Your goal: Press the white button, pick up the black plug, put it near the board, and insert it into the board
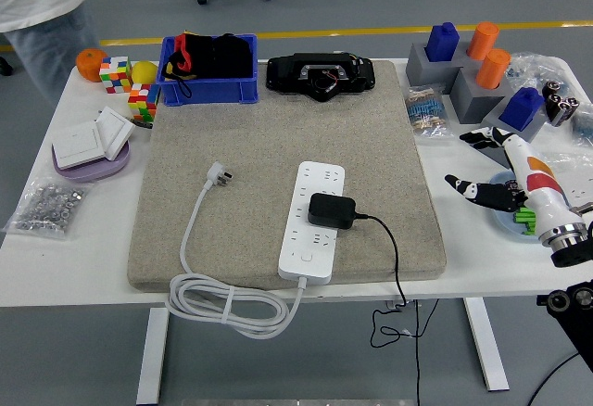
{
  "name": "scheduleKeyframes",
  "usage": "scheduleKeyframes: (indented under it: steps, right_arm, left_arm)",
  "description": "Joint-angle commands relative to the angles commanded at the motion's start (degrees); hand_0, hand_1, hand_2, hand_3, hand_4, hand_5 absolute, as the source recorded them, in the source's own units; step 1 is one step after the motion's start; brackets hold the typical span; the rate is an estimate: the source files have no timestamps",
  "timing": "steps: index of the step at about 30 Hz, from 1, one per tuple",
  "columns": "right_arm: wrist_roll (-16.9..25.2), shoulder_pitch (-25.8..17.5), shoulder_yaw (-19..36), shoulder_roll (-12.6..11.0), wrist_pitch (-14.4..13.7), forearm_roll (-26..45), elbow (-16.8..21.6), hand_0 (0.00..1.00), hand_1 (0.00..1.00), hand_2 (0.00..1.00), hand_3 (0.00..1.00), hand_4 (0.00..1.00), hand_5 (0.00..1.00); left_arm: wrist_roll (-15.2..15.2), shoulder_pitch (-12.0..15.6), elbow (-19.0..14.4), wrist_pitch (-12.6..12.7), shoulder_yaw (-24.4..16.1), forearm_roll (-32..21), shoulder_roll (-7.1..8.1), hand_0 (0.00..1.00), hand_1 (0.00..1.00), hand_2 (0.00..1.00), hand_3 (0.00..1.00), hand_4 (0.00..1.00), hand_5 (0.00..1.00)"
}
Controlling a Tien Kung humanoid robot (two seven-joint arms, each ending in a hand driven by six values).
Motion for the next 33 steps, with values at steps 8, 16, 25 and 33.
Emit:
scheduleKeyframes:
  steps: [8,16,25,33]
  right_arm:
    - [-0.3,-2.5,8.5,2.1,0.2,-1.1,1.8,0.766,0.678,0.671,0.671,0.914,0.23]
    - [-0.3,-4.0,13.0,3.9,0.3,-1.7,4.0,0.765,0.683,0.672,0.673,0.914,0.245]
    - [0.5,-5.6,16.3,5.5,0.7,-1.1,5.4,0.765,0.682,0.672,0.672,0.915,0.262]
    - [1.0,-6.5,18.0,6.6,0.8,-1.2,5.2,0.764,0.682,0.67,0.67,0.909,0.271]
  left_arm:
    - [0.0,-0.1,0.0,0.0,0.4,0.1,0.05,0.773,0.71,0.667,0.734,0.66,0.556]
    - [-0.1,-0.2,0.0,0.0,0.5,0.4,0.06,0.773,0.71,0.667,0.734,0.659,0.556]
    - [-0.4,-0.7,0.0,0.1,1.2,-0.8,-0.39,0.773,0.71,0.666,0.734,0.658,0.558]
    - [-0.3,-0.8,0.0,0.1,1.0,-0.6,-0.49,0.773,0.71,0.667,0.734,0.657,0.559]
